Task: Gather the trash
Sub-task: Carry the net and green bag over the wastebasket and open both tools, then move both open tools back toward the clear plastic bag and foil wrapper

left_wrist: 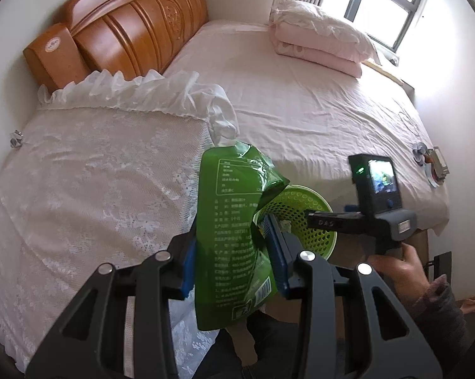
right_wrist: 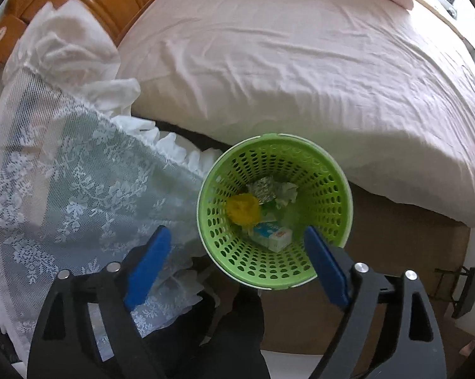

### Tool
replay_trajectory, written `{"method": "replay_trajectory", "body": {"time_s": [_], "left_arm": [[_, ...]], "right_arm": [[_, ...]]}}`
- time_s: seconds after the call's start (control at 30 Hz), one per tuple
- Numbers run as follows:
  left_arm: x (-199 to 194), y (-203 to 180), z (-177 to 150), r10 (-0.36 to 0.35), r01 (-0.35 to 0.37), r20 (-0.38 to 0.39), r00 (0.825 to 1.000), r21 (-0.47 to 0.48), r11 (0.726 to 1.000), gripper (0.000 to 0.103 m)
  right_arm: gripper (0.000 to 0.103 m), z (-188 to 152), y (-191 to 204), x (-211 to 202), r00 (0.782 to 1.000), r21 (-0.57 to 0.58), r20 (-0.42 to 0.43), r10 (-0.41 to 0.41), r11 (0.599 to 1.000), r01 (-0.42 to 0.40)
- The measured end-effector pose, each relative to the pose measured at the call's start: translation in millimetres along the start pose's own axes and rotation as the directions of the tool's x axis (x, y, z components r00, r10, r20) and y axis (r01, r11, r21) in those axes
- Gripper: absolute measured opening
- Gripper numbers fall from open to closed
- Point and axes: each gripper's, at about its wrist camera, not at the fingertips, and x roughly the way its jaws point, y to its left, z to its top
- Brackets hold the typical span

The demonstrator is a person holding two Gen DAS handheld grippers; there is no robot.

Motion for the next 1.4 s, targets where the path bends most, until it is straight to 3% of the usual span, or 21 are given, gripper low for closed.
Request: {"method": "replay_trajectory", "body": {"time_s": [0.23,0.4,0.57,0.77,0.93,0.97,1.0,1.07,1.17,1.4], "left_arm": [[7,-16,1,-0.033,0.034,-0.015,0.999,0.059,0.998,0.038],[31,-43,6,-0.086,0.096,-0.081,0.993,0.129,0.987,0.038],[74,-89,11,-0.137,0.174,-0.177,0.975,0.22,0.96,0.038],[111,-134,10,-0.137,0.207,-0.252,0.958,0.279,0.938,0.038],[128,-155,10,-0.124,0.209,-0.279,0.952,0.301,0.93,0.038],[132,-158,11,-0.114,0.202,-0.282,0.953,0.304,0.931,0.043],[135,-160,11,-0.11,0.2,-0.286,0.952,0.306,0.931,0.062],[139,-166,12,-0.103,0.191,-0.283,0.954,0.304,0.933,0.08],[139,-168,16,-0.114,0.203,-0.284,0.952,0.307,0.93,0.089],[139,-169,22,-0.093,0.178,-0.28,0.955,0.293,0.939,0.091]], "right_arm": [[0.1,-4,-13,-22,1.0,0.016,0.018,-0.023,1.0,0.023],[0.1,-12,-30,-46,0.998,0.068,0.055,-0.033,0.997,0.03],[0.1,-23,-61,-69,0.995,0.133,0.094,-0.042,0.991,0.029],[0.1,-33,-97,-84,0.991,0.197,0.102,-0.087,0.978,0.066],[0.1,-30,-125,-81,0.995,0.221,0.082,-0.065,0.974,0.045],[0.1,-29,-129,-78,0.995,0.221,0.074,-0.062,0.974,0.044],[0.1,-27,-133,-76,0.996,0.218,0.07,-0.062,0.975,0.045],[0.1,-24,-140,-74,0.996,0.217,0.061,-0.059,0.975,0.044],[0.1,-25,-143,-70,0.997,0.22,0.056,-0.057,0.974,0.043],[0.1,-18,-149,-65,0.997,0.22,0.061,-0.056,0.975,0.041]]}}
